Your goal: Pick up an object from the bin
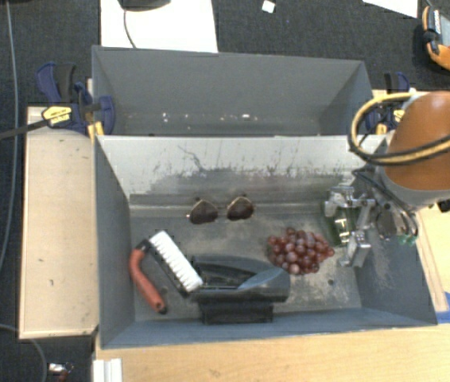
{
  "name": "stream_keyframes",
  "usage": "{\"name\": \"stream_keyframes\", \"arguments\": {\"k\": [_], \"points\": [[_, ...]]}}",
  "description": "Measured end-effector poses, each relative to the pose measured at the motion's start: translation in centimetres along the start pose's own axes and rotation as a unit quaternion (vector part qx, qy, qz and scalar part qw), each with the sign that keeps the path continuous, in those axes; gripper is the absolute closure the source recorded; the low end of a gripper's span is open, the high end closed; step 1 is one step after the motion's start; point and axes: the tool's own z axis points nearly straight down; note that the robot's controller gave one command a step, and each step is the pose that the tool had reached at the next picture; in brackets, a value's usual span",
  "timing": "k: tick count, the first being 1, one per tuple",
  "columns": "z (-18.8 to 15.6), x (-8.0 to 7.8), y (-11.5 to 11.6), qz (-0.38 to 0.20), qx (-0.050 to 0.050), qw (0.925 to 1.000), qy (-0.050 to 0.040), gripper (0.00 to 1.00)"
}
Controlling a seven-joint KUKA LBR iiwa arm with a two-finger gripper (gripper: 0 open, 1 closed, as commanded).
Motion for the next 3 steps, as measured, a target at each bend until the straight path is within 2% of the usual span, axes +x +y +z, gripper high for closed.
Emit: {"name": "stream_keyframes", "arguments": {"k": [1, 2, 3], "points": [[0.0, 0.0, 0.0, 0.000, 0.000, 1.0000, 0.0000, 0.00], [8.1, 1.2, -0.3, -0.076, 0.000, 0.9971, -0.0023, 0.00], [10.0, 1.0, -0.7, -0.072, 0.000, 0.9974, -0.0002, 0.00]]}}
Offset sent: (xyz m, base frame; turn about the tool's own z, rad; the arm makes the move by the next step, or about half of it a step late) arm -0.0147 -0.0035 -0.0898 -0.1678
